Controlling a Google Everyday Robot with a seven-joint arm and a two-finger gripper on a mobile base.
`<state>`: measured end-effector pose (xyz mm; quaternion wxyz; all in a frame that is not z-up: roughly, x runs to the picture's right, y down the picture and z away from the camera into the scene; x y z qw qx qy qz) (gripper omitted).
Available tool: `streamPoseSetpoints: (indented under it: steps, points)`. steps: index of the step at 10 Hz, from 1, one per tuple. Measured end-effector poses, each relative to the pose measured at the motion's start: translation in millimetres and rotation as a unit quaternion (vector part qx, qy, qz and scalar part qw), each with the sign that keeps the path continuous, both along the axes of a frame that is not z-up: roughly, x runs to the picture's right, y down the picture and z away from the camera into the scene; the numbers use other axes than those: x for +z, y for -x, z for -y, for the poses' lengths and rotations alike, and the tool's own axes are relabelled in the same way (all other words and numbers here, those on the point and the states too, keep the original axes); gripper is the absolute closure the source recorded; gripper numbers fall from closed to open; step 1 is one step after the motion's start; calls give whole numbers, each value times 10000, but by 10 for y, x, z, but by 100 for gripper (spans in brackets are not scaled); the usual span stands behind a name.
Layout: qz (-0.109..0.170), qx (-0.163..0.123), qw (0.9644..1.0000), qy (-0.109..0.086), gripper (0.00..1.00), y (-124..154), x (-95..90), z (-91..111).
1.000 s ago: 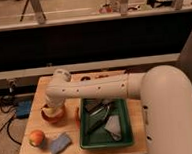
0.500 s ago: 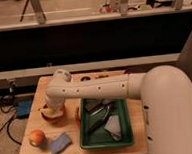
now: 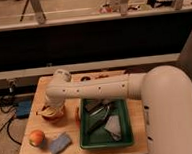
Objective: Place banana in red bowl
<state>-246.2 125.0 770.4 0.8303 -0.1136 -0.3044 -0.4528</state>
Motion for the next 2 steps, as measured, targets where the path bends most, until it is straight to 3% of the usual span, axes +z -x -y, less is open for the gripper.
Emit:
streamPoseSetpoints:
  steps: [2]
  points:
    - [18,-3,10000,4,35,8,-16,-7]
